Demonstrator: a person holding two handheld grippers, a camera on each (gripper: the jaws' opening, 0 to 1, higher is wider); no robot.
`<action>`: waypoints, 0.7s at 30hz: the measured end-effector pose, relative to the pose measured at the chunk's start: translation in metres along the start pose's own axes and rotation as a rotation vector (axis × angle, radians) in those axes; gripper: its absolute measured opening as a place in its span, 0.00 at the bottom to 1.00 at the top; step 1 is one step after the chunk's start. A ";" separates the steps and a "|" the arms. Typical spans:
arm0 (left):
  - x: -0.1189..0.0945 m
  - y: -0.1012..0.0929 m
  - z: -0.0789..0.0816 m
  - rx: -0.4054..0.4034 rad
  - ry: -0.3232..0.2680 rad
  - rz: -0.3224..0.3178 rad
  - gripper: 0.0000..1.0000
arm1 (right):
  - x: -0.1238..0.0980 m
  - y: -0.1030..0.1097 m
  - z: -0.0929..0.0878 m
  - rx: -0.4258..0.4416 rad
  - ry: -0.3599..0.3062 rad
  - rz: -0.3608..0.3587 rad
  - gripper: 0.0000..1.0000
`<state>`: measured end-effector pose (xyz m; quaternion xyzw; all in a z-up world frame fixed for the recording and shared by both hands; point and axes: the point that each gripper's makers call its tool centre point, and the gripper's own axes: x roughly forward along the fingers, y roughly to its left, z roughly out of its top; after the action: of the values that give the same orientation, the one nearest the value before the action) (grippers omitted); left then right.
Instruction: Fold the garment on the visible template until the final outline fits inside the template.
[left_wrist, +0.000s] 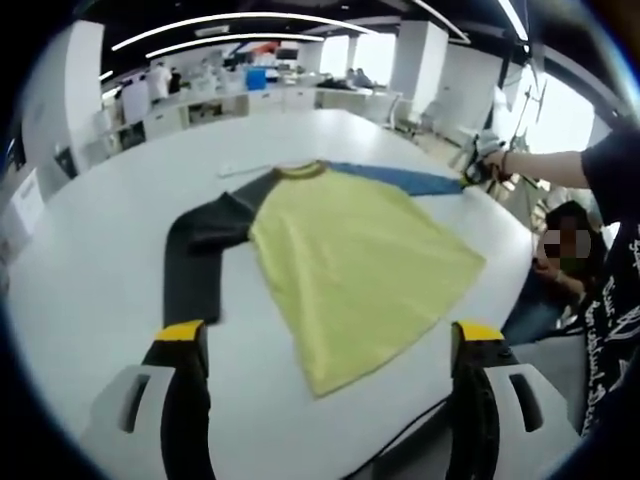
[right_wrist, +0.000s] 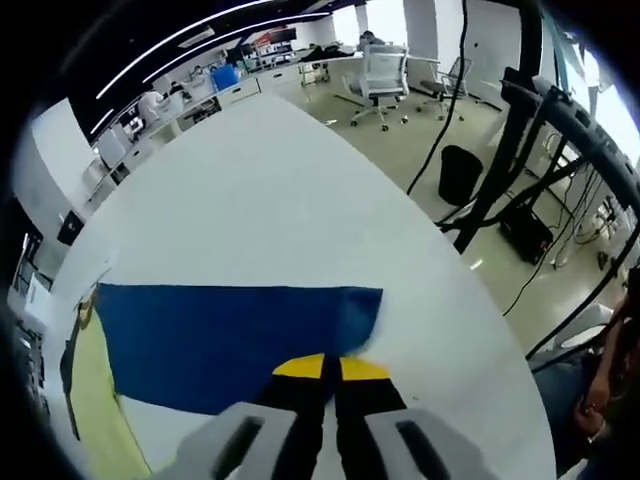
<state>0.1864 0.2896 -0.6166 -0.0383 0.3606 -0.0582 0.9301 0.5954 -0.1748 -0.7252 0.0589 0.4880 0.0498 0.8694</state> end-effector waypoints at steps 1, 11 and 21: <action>0.000 0.000 0.000 -0.001 -0.002 -0.002 0.97 | -0.001 0.002 0.002 0.001 -0.008 0.012 0.00; 0.002 -0.002 0.004 0.005 -0.015 -0.013 0.98 | -0.010 0.023 0.015 -0.037 -0.033 0.063 0.00; 0.002 -0.007 0.006 0.014 -0.018 -0.016 0.98 | -0.023 0.054 0.017 -0.120 -0.035 0.102 0.00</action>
<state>0.1914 0.2827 -0.6125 -0.0351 0.3514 -0.0680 0.9331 0.5962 -0.1257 -0.6893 0.0322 0.4652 0.1223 0.8761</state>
